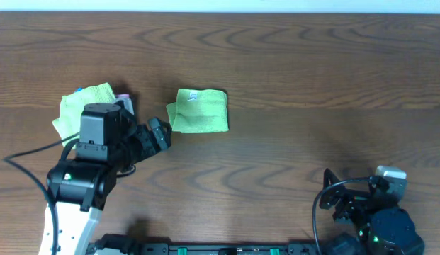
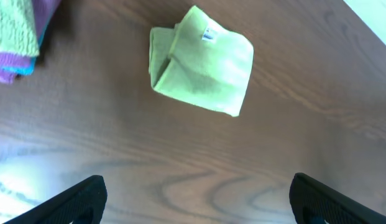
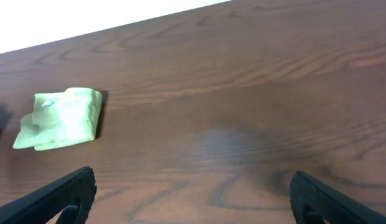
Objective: Fold the cloth
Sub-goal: 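Retract the right arm to rest and pull the left gripper back, then reach the left gripper to the folded green square and grasp its edge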
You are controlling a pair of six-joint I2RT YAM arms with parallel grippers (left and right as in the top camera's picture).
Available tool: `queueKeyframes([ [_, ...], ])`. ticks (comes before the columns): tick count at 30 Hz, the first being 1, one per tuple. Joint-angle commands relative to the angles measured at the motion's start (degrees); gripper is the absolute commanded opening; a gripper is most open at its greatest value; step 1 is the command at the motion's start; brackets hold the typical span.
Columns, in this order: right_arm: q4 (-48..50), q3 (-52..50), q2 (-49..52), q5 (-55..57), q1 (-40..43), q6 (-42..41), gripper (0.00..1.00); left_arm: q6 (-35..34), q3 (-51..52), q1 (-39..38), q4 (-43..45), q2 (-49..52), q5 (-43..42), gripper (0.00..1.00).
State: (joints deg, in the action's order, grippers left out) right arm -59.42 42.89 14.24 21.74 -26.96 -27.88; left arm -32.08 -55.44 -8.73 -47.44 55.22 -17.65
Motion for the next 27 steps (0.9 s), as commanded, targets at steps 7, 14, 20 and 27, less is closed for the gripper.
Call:
queueKeyframes([
  [7, -0.2, -0.5, -0.2, 1.4, 0.2, -0.8, 0.99, -9.0, 9.1, 0.0, 1.9, -10.7, 0.7, 0.95],
  [14, -0.2, -0.5, -0.2, 1.4, 0.2, -0.8, 0.99, -18.3, 21.8, 0.0, 14.5, -14.5, -2.8, 0.95],
  [20, -0.2, -0.5, -0.2, 1.4, 0.2, -0.8, 0.99, -26.9, 33.6, 0.0, 32.3, -14.4, -4.4, 0.95],
  [27, -0.2, -0.5, -0.2, 1.4, 0.2, -0.8, 0.99, -31.0, 39.3, 0.0, 42.0, -11.5, -1.4, 0.95],
])
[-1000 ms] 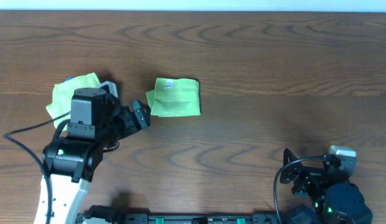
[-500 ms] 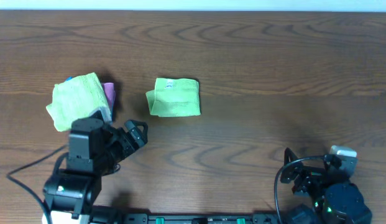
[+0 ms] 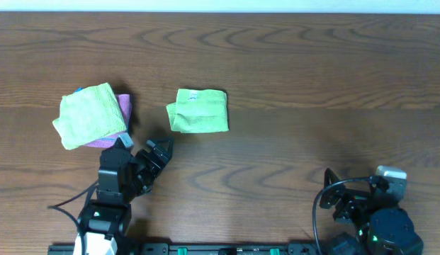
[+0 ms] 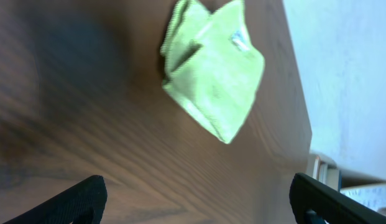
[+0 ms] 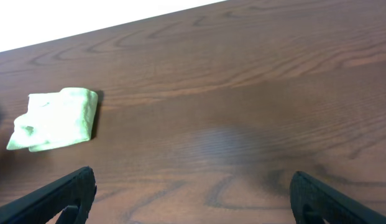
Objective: Fold the cloth
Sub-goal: 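Reach the left gripper to the folded green square and grasp its edge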
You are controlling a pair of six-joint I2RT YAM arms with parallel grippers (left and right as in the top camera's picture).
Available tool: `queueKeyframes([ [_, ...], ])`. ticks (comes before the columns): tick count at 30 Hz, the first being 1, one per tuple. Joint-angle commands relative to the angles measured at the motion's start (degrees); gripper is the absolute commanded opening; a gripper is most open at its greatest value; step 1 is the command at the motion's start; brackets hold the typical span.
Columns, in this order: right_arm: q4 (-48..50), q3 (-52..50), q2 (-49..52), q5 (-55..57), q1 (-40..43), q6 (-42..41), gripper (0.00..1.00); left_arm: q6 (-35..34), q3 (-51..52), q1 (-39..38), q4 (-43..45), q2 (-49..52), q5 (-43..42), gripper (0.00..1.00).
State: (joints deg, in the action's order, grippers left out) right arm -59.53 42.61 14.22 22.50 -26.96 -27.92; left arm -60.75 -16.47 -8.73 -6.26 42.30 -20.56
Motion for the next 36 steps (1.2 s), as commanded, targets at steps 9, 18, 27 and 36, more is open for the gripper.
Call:
queueKeyframes([
  [9, -0.1, -0.2, -0.2, 0.6, 0.2, -0.7, 0.99, -3.5, 0.3, 0.0, 16.7, 18.8, -0.5, 0.95],
  [18, -0.1, -0.2, -0.2, 0.6, 0.2, -0.7, 0.99, -6.2, 0.3, 0.0, 29.0, 31.9, -2.0, 0.95],
  [27, -0.1, -0.2, -0.2, 0.6, 0.2, -0.7, 0.99, -7.0, 0.0, -2.4, 35.7, 38.8, -1.3, 0.96],
  [36, -0.1, -0.2, -0.2, 0.6, 0.2, -0.7, 0.99, -7.0, -2.5, -3.0, 37.8, 44.6, -1.1, 0.96],
])
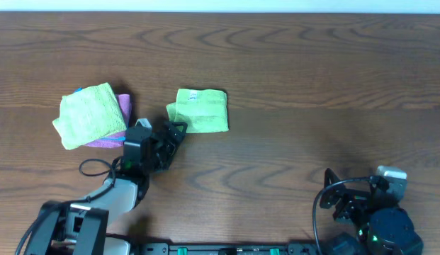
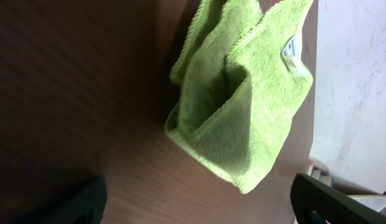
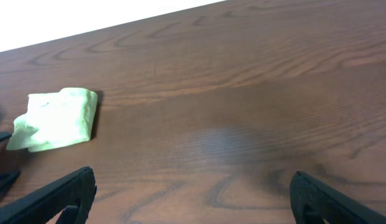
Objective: Fold the cloth
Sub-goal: 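Reach the left gripper to the folded green square and grasp its edge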
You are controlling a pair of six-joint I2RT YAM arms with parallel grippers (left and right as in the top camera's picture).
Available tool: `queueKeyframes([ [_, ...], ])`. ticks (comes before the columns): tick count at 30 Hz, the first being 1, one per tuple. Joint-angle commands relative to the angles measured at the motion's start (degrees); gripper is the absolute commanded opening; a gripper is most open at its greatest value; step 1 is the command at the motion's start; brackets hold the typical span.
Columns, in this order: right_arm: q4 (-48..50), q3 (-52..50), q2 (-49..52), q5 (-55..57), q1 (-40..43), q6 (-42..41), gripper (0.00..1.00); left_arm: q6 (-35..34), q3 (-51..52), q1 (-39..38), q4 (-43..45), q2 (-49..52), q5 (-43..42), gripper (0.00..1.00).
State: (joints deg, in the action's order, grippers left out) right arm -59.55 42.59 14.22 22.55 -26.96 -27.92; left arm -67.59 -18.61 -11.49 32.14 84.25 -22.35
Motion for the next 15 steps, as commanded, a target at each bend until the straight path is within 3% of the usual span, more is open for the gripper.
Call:
queueKeyframes([
  [1, -0.1, -0.2, -0.2, 0.6, 0.2, -0.7, 0.99, -0.2, -0.8, -0.2, 0.0, 3.3, 0.7, 0.96],
  [15, -0.1, -0.2, -0.2, 0.6, 0.2, -0.7, 0.99, -0.2, -8.9, -3.8, 1.0, 13.3, 0.7, 0.96],
])
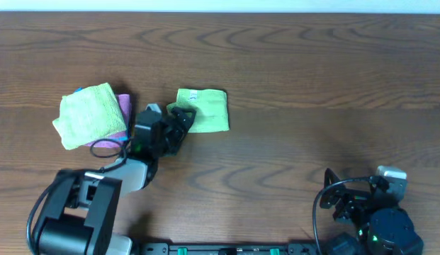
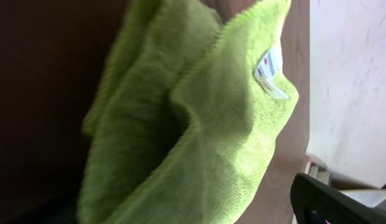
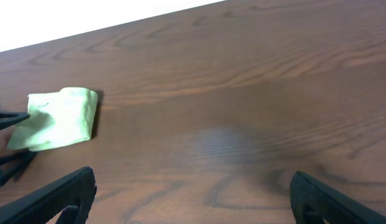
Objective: Fold the cloth
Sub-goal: 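Reach the left gripper to the folded green square and grasp its edge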
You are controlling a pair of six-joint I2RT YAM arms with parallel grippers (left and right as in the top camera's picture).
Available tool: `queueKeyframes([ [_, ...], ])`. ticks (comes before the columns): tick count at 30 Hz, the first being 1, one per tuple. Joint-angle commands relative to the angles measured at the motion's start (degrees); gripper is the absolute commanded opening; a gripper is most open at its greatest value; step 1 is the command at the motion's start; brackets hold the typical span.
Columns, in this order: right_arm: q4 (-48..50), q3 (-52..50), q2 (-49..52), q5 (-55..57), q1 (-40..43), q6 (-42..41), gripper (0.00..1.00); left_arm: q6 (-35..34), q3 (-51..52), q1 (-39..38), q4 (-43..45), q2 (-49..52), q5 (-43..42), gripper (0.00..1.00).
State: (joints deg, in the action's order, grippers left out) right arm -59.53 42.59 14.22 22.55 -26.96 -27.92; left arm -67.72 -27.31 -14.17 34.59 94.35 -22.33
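Note:
The green cloth [image 1: 203, 110], folded small with a white tag [image 1: 193, 95] on top, lies on the brown table [image 1: 312, 78]. My left gripper [image 1: 178, 117] is open, its tips at the cloth's left edge. In the left wrist view the cloth [image 2: 199, 124] fills the frame between the fingers; only the right finger [image 2: 332, 199] shows clearly. My right gripper [image 3: 193, 193] is open and empty at the near right, far from the cloth [image 3: 56, 118].
A stack of folded cloths [image 1: 88, 117], green on top of purple, lies just left of the left arm. The table's far edge [image 1: 220, 13] runs along the top of the overhead view.
My left gripper has moved forward from just short of the cloth's left corner to that edge. The cloth now fills the left wrist view. The right arm has not moved.
My left gripper stood open to the left of the cloth. Then it was drawn back toward the near edge, low over the table. After that it was close to the cloth's left corner, and now it is at the edge. The cloth itself kept its place.

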Motion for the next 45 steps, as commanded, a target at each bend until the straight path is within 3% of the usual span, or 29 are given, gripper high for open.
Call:
queueKeyframes([
  [1, -0.1, -0.2, -0.2, 0.6, 0.2, -0.7, 0.99, 0.0, -0.6, -1.3, -1.5, 3.8, 0.9, 0.96],
  [8, -0.1, -0.2, -0.2, 0.6, 0.2, -0.7, 0.99, 0.0, -1.3, -1.7, -1.5, 6.5, 3.6, 1.00],
  [9, -0.1, -0.2, -0.2, 0.6, 0.2, -0.7, 0.99, 0.0, -1.3, -1.7, -1.5, 6.9, 4.2, 0.94],
  [16, -0.1, -0.2, -0.2, 0.6, 0.2, -0.7, 0.99, -0.1, -1.4, -1.7, -1.2, 10.7, 5.0, 0.78],
  [19, -0.1, -0.2, -0.2, 0.6, 0.2, -0.7, 0.99, 0.0, -1.4, -1.7, -0.5, 12.0, 5.4, 0.64],
  [21, -0.1, -0.2, -0.2, 0.6, 0.2, -0.7, 0.99, 0.0, -1.4, -1.7, 0.2, 12.6, 5.5, 0.50],
  [22, -0.1, -0.2, -0.2, 0.6, 0.2, -0.7, 0.99, -0.2, -1.4, -1.7, 0.5, 12.8, 5.7, 0.37],
  [26, -0.1, -0.2, -0.2, 0.6, 0.2, -0.7, 0.99, -0.4, -1.4, -1.7, 0.7, 13.1, 6.5, 0.27],
  [31, -0.1, -0.2, -0.2, 0.6, 0.2, -0.7, 0.99, 1.9, -1.4, -1.7, 2.1, 13.1, 5.8, 0.06],
  [45, -0.1, -0.2, -0.2, 0.6, 0.2, -0.7, 0.99, 9.8, -3.6, -1.6, 4.4, 8.1, -3.3, 0.06],
])
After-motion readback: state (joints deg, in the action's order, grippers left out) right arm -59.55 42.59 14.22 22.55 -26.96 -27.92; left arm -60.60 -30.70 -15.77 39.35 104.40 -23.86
